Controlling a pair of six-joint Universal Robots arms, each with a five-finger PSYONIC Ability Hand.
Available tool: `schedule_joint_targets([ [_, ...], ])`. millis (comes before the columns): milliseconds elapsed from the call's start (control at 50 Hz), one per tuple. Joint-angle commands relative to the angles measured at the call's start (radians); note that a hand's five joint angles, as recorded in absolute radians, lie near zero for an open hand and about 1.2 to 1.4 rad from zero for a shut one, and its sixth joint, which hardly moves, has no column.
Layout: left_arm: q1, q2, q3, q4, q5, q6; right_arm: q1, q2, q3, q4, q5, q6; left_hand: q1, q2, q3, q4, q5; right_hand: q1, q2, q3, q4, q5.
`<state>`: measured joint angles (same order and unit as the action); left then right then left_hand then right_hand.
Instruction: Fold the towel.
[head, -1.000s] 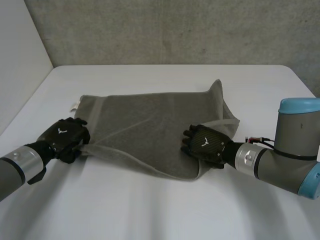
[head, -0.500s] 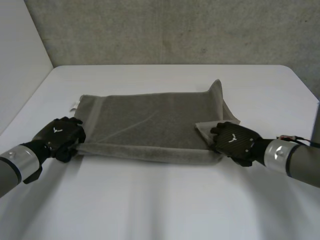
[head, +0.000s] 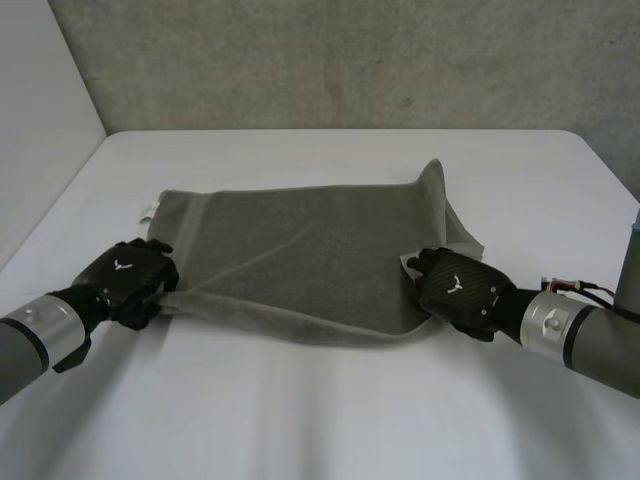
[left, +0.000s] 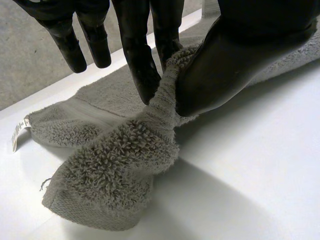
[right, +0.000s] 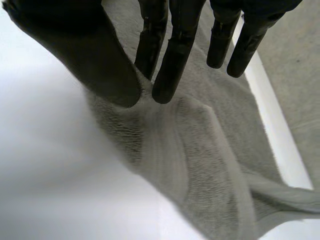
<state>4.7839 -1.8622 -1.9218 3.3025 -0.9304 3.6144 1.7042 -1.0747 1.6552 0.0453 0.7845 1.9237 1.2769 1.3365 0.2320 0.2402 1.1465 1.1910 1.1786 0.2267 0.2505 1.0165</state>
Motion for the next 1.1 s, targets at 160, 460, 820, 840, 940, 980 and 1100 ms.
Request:
schedule_joint_targets([
  [160,0.005,0.0,0.001,0.0,0.001,0.0,0.012,0.055,-0.008,-0.053,0.01,-0.003,0.119,0.06,-0.057,-0.066,0.075,0.039,0.051,-0.052,-0.076,0.039],
  [460,0.01,-0.002,0.001,0.0,0.001,0.0,0.012,0.064,-0.002,-0.051,0.01,-0.005,0.119,0.06,-0.057,-0.066,0.075,-0.34,-0.328,-0.052,-0.076,-0.34],
  [820,0.014,0.104,0.004,-0.043,0.042,-0.011,-0.035,-0.172,-0.017,0.015,-0.002,0.133,0.119,0.06,-0.057,-0.066,0.075,0.205,0.218,-0.052,-0.076,0.205],
  [840,0.017,0.138,0.012,-0.053,0.053,-0.02,-0.044,-0.241,-0.023,0.013,-0.005,0.205,0.119,0.06,-0.057,-0.066,0.075,0.205,0.218,-0.052,-0.076,0.205],
  [940,0.016,0.265,0.056,-0.083,0.059,-0.092,-0.067,-0.405,-0.069,0.011,-0.001,0.426,0.119,0.06,-0.057,-0.066,0.075,0.205,0.218,-0.052,-0.076,0.205],
  [980,0.013,0.308,0.073,-0.086,0.059,-0.129,-0.069,-0.439,-0.094,0.021,0.005,0.491,0.119,0.06,-0.057,-0.066,0.075,0.205,0.218,-0.052,-0.076,0.205],
  [1100,0.022,0.49,0.121,-0.08,0.062,-0.29,-0.113,-0.609,-0.15,0.115,0.033,0.642,0.119,0.06,-0.057,-0.066,0.075,0.205,0.218,-0.052,-0.076,0.205],
])
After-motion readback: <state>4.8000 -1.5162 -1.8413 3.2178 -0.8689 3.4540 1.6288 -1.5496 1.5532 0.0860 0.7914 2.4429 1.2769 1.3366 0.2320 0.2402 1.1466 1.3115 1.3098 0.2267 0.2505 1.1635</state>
